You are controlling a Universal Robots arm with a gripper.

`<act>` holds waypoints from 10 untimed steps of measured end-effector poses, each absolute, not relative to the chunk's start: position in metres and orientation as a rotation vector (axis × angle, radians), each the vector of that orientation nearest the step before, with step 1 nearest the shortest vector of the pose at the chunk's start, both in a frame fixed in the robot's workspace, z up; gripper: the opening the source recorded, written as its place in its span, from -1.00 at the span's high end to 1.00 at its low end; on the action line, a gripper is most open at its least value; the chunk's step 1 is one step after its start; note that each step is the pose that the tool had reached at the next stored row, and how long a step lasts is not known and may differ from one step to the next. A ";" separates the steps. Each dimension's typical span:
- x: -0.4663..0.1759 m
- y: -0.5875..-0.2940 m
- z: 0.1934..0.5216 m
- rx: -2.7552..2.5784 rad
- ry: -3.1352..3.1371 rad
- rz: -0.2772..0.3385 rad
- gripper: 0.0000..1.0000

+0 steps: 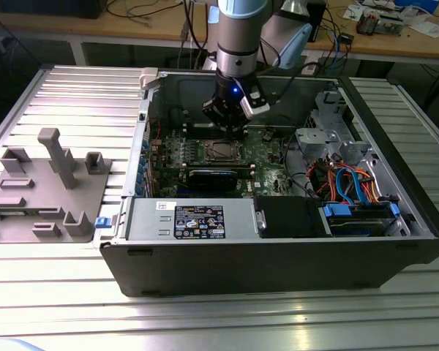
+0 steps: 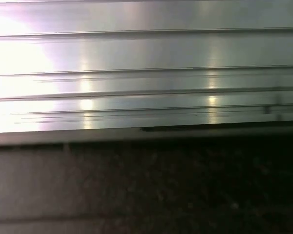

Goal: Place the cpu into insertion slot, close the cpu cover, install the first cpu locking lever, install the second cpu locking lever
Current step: 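Install the first cpu locking lever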

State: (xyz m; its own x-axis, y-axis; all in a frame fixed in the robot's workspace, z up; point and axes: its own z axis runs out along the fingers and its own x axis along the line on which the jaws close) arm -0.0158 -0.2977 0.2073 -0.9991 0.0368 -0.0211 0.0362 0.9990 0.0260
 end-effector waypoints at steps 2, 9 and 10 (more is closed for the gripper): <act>-0.016 -0.298 0.206 0.057 3.119 0.040 0.79; -0.016 -0.298 0.203 0.057 3.119 0.040 0.79; -0.016 -0.298 0.203 0.057 3.119 0.040 0.79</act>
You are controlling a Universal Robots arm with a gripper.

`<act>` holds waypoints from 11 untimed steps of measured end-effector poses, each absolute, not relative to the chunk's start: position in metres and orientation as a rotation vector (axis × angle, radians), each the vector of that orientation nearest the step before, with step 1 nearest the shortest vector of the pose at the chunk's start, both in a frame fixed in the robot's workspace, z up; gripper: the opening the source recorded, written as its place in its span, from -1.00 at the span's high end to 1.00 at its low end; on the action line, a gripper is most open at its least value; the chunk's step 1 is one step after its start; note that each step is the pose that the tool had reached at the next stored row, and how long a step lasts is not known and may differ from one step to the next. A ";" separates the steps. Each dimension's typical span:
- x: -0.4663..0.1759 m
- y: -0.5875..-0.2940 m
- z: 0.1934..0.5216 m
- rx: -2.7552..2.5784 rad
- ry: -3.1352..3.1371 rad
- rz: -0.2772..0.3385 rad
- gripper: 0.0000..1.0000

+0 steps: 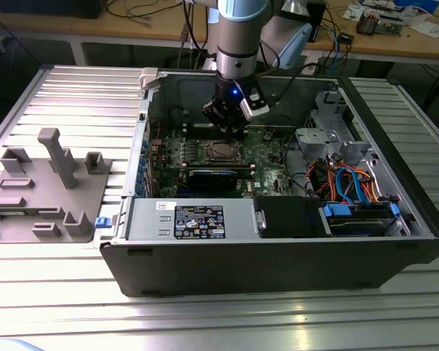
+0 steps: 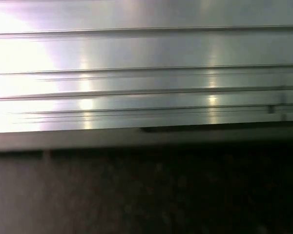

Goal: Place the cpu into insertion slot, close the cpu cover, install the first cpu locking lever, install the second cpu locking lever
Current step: 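Install the first cpu locking lever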

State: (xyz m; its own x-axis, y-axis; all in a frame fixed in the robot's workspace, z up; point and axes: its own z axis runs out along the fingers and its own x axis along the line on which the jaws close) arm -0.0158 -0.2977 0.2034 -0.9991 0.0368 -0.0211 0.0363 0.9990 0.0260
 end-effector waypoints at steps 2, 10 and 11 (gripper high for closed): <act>-0.016 -0.298 0.203 0.057 3.119 0.040 0.79; -0.016 -0.298 0.206 0.057 3.119 0.040 0.79; -0.016 -0.298 0.206 0.057 3.119 0.040 0.79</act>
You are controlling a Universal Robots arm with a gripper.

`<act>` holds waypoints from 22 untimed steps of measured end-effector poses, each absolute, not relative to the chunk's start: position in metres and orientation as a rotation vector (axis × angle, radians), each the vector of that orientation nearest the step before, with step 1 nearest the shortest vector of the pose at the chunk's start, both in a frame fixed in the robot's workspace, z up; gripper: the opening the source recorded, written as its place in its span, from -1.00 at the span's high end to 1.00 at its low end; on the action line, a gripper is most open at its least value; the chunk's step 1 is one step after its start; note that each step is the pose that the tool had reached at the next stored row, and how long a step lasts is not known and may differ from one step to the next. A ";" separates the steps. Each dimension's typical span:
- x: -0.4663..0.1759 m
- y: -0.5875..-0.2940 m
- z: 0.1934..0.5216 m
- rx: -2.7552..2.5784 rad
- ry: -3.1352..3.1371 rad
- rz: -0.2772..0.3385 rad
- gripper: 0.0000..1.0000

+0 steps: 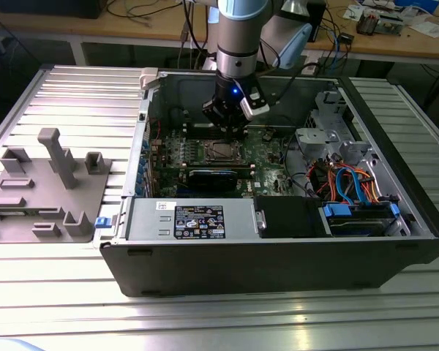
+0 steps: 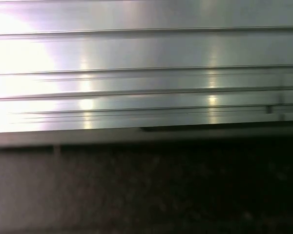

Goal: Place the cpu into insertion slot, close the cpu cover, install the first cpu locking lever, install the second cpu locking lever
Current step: 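Install the first cpu locking lever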

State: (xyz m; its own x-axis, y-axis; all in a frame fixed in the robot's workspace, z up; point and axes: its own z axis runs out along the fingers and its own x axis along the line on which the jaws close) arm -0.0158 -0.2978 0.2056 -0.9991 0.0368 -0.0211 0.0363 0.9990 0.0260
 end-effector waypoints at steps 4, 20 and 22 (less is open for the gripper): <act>-0.015 -0.298 0.204 0.057 3.120 0.039 0.79; -0.015 -0.298 0.204 0.057 3.119 0.037 0.79; -0.015 -0.299 0.204 0.057 3.119 0.036 0.79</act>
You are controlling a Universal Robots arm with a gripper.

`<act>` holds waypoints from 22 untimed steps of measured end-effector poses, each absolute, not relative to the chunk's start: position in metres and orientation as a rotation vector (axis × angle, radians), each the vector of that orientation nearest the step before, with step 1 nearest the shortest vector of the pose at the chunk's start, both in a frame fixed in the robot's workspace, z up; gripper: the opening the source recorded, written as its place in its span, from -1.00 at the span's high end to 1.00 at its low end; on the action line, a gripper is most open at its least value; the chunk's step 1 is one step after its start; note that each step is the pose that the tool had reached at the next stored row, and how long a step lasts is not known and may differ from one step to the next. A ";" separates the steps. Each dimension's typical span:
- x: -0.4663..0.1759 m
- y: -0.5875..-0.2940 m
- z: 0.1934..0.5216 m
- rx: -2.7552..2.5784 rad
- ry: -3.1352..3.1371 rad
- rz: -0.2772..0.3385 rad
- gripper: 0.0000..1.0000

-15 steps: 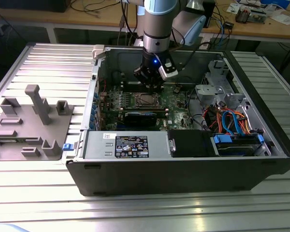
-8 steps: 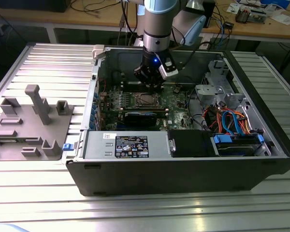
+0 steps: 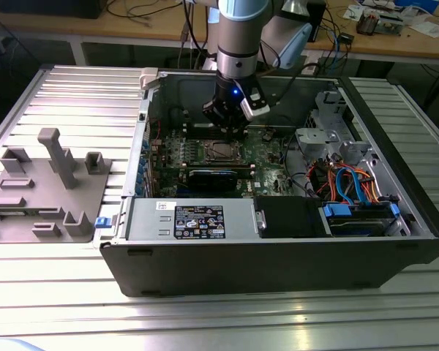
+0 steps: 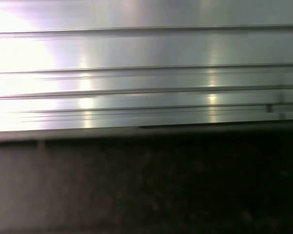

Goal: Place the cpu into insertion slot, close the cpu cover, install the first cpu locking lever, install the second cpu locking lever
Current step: 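Install the first cpu locking lever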

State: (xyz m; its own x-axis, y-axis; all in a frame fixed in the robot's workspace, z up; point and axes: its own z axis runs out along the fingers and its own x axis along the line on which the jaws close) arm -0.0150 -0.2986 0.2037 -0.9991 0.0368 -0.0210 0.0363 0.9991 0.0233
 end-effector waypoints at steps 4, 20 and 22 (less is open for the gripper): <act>-0.015 -0.299 0.203 0.057 3.119 0.034 0.79; -0.015 -0.300 0.203 0.057 3.119 0.016 0.79; -0.015 -0.300 0.201 0.057 3.120 0.011 0.79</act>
State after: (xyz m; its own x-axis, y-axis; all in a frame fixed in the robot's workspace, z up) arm -0.0147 -0.2996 0.2011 -0.9991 0.0363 -0.0214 0.0362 0.9993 0.0073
